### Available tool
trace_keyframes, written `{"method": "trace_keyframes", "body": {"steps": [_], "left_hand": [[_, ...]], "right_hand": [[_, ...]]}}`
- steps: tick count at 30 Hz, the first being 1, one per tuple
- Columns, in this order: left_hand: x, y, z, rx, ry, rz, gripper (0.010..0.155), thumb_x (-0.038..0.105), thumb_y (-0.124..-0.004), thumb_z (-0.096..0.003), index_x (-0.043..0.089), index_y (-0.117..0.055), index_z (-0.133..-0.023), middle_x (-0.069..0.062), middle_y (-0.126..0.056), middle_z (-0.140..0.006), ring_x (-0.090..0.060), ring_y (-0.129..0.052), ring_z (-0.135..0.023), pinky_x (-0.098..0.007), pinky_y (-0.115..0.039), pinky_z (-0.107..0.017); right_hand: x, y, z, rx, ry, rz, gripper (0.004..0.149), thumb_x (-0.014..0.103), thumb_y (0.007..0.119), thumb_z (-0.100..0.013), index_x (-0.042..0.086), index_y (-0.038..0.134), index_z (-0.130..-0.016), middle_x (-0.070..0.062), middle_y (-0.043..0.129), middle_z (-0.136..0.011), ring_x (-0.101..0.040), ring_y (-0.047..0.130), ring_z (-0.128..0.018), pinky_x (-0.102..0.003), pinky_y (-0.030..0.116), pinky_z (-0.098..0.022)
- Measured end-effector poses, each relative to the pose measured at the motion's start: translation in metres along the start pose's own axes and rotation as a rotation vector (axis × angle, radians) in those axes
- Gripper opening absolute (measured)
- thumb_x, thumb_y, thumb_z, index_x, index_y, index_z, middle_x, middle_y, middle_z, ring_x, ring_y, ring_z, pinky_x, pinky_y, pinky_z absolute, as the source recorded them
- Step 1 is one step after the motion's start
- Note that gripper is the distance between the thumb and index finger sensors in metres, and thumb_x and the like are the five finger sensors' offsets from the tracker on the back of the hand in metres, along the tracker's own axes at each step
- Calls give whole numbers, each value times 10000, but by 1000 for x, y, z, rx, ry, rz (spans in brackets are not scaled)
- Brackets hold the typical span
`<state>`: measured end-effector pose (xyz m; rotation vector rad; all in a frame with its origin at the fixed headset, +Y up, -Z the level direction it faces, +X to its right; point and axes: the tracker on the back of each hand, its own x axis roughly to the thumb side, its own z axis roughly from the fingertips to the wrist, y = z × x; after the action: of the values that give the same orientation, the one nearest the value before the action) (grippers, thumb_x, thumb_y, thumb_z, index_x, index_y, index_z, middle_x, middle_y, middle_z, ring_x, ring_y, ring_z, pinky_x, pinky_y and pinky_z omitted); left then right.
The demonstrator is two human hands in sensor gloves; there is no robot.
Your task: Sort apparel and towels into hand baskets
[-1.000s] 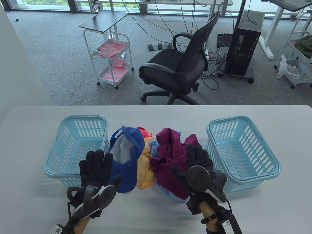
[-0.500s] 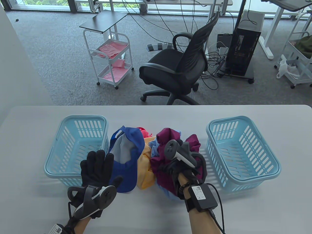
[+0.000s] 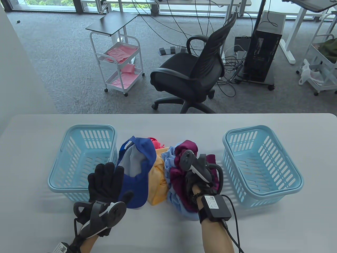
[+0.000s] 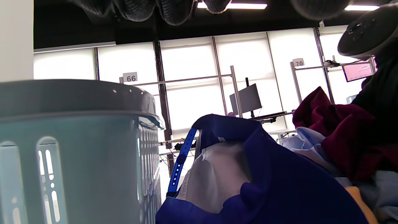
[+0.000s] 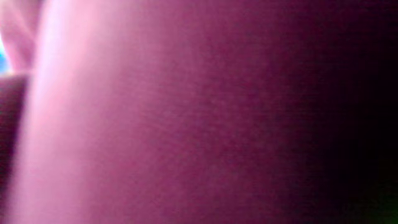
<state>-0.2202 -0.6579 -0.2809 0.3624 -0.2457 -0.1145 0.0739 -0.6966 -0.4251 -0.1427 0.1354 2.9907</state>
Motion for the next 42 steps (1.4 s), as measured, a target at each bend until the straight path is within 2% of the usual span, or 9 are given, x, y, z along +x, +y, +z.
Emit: {"method": "trace_keyframes", "body": {"steps": [2, 15, 21, 25, 29, 34, 42], "left_hand": [[0, 0, 0, 2, 1, 2, 850, 651, -558, -531, 153, -321, -1178, -256, -353, -1227, -574, -440, -1115, -698, -463, -771], [0, 1, 1, 5, 5, 3, 846, 650, -557, -532, 156, -323, -1178, -258, -354, -1227, -574, -439, -1116, -697, -463, -772], [0, 1, 1, 5, 6, 2, 846, 650, -557, -532, 155, -325, -1178, -258, -354, -1227, -576, -440, -1115, -696, -464, -772], [0, 2, 1, 8, 6, -1, 846, 649, -558, -532, 154, -327, -1178, -256, -356, -1226, -575, -441, -1115, -696, -465, -772], [0, 2, 1, 9, 7, -1, 845, 649, -558, -533, 155, -325, -1178, -258, -355, -1226, -574, -439, -1116, -696, -465, -772], [1, 2, 1, 7, 6, -4, 847, 648, -558, -533, 152, -326, -1179, -258, -355, -1226, -574, -439, -1115, -697, -464, -772], [1, 3, 1, 6, 7, -11, 844, 648, -558, -533, 154, -329, -1178, -258, -356, -1226, -573, -442, -1115, -696, -465, -772]], "right_hand": [[-4, -12, 4, -14, 2, -22, 632, 303, 861, -477, 83, 628, -1022, -192, 929, -809, -399, 1065, -581, -477, 971, -368], [-17, -129, 54, -224, -36, -206, 506, 232, 843, -510, 150, 717, -994, -258, 926, -795, -415, 1071, -529, -464, 975, -328], [-28, -181, 74, -352, -46, -201, 498, 227, 843, -510, 157, 726, -989, -258, 918, -807, -419, 1065, -539, -468, 971, -336], [-46, -204, 80, -438, -5, -162, 499, 228, 840, -511, 156, 723, -990, -257, 914, -812, -419, 1061, -546, -471, 968, -341], [-70, -212, 79, -487, 56, -129, 501, 229, 840, -509, 157, 720, -990, -257, 912, -815, -420, 1057, -554, -474, 965, -349], [-103, -208, 71, -493, 138, -62, 501, 229, 839, -509, 159, 718, -990, -255, 907, -821, -421, 1055, -562, -479, 961, -357], [-149, -180, 47, -420, 263, 12, 504, 227, 839, -507, 158, 715, -990, -255, 899, -832, -428, 1045, -581, -491, 953, -373]]}}
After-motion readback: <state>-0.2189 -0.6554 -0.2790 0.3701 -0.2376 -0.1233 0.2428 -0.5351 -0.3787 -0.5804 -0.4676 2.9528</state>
